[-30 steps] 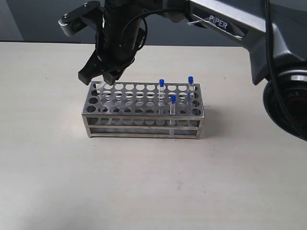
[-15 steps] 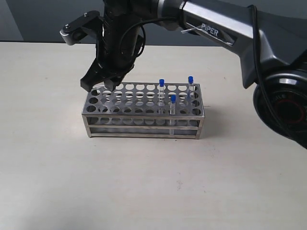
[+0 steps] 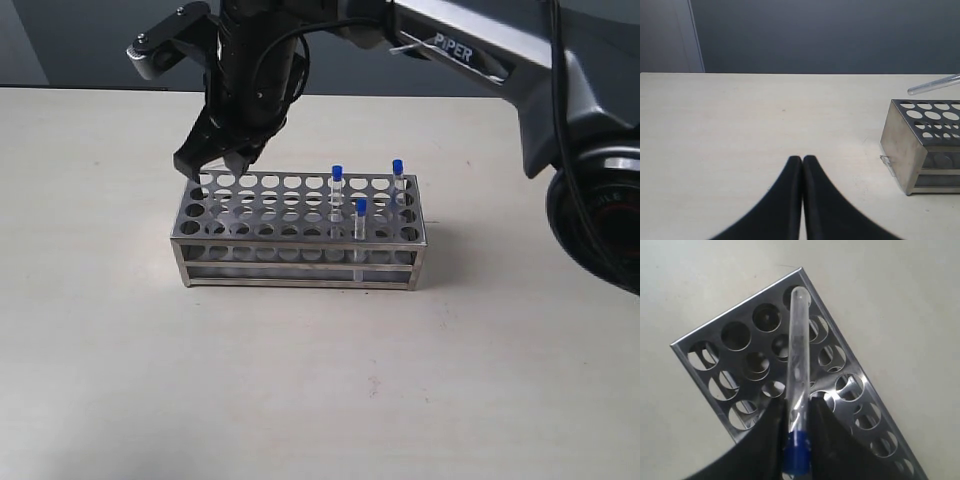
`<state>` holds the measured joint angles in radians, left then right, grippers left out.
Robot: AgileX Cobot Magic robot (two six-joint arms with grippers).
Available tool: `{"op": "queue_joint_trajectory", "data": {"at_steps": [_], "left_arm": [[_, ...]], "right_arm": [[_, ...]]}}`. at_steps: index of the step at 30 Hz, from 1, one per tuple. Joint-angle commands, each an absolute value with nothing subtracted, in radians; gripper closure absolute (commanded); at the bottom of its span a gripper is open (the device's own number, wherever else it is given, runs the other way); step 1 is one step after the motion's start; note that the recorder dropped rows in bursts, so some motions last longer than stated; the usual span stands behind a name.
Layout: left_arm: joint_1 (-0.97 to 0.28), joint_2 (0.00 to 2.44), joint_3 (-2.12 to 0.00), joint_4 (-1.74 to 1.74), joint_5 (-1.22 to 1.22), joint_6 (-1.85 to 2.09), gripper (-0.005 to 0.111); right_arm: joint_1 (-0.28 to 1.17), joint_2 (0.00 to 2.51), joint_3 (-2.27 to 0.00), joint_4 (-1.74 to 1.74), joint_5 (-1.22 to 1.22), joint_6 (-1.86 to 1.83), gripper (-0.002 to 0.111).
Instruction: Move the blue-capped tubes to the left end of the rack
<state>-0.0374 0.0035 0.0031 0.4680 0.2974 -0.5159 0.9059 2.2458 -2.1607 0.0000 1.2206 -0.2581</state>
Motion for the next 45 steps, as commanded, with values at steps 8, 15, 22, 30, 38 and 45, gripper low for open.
{"op": "queue_joint_trajectory", "data": {"at_steps": [8, 15, 22, 30, 38, 45], "left_arm": [[-0.042, 0.000, 0.000, 0.469, 0.289, -0.516, 0.106], [-0.042, 0.000, 0.000, 0.469, 0.289, -0.516, 0.106], [-0.042, 0.000, 0.000, 0.469, 0.289, -0.516, 0.106], [-0.042, 0.000, 0.000, 0.469, 0.289, -0.516, 0.106], [-0.042, 0.000, 0.000, 0.469, 0.291, -0.516, 0.106], [-0.042, 0.000, 0.000, 0.469, 0.291, -0.516, 0.106]], "right_arm": [[0.908, 2.247, -2.158, 0.008, 1.221, -0.265, 0.109], [0.908, 2.247, -2.139, 0.027, 1.221, -0.245, 0.109], [0.908, 2.247, -2.118, 0.034, 1.221, -0.243, 0.109], [0.908, 2.259, -2.120, 0.029, 1.221, -0.279, 0.109], [0.908, 2.305, -2.169, 0.034, 1.221, -0.288, 0.109], [0.908, 2.278, -2.193, 0.027, 1.221, -0.284, 0.109]]}}
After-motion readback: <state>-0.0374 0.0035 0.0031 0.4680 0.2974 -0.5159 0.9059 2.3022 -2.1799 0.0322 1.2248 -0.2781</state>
